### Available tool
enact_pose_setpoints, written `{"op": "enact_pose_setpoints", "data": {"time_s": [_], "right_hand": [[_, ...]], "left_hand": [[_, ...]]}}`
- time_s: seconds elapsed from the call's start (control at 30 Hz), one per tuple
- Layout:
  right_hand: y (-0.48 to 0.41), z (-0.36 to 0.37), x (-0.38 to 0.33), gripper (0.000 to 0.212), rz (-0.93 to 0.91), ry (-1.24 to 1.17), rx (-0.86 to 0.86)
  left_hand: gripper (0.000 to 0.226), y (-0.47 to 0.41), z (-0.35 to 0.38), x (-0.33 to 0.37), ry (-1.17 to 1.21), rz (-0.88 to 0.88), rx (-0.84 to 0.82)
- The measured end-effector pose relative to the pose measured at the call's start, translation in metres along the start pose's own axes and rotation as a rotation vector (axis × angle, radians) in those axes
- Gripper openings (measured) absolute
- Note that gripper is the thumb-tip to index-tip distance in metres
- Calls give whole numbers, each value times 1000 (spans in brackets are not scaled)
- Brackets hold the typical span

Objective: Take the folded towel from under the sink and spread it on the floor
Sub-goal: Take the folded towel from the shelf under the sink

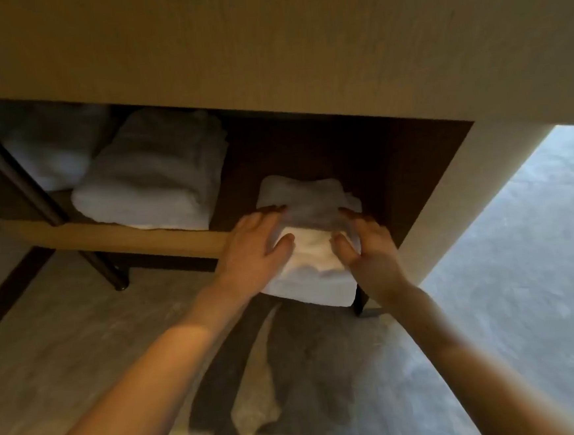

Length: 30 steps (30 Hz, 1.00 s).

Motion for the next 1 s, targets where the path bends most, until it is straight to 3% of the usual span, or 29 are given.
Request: {"op": "enact_pose_setpoints", "data": {"time_s": [0.17, 0.33, 0.47, 0.77, 0.9, 1.0], "right_hand": [[4, 27, 10, 53, 18, 142, -104], [19, 39, 18, 53, 54, 220, -105], [28, 43, 17, 53, 94, 144, -119], [62, 37, 25, 45, 173, -188, -61], [71, 37, 31, 42, 232, -420, -151], [71, 34, 32, 39, 240, -653, -267]], "left_hand": [[51, 2, 26, -21, 22, -159, -89], [51, 21, 50, -25, 158, -223, -1], [53, 29, 54, -24, 191, -210, 14], [55, 60, 59, -24, 314, -176, 63], [54, 78, 67, -30, 545, -323, 1], [58, 79, 68, -30, 738, -321, -101]]}}
Point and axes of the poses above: each hand's wrist, its own y-axis away from the middle knuckle, its own z-axis out of the palm, x = y × z, the point moved 5 cm from there along -y, towards the middle knuckle, and after that the axes turned 5 degrees about -x, right-handed, at the moved point
